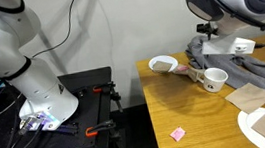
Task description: Place the black pen inside the white mug
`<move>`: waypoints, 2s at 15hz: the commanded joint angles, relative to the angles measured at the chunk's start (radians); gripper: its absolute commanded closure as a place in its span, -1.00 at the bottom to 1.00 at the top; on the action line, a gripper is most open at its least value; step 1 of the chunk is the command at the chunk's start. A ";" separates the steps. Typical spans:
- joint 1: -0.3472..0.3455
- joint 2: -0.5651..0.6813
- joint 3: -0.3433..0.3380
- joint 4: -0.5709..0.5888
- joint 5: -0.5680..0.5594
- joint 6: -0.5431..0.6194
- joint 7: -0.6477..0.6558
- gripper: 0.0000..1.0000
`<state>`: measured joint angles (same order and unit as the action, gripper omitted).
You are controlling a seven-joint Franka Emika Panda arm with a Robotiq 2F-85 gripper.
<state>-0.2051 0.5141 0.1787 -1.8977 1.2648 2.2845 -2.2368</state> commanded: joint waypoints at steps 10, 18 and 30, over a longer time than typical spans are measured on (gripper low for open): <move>0.046 0.059 -0.149 0.001 0.259 -0.267 -0.334 0.92; 0.073 0.113 -0.179 0.010 0.343 -0.255 -0.388 0.92; 0.078 0.199 -0.211 0.093 0.366 -0.246 -0.362 0.92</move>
<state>-0.1430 0.6785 -0.0155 -1.8351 1.6034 2.0513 -2.6006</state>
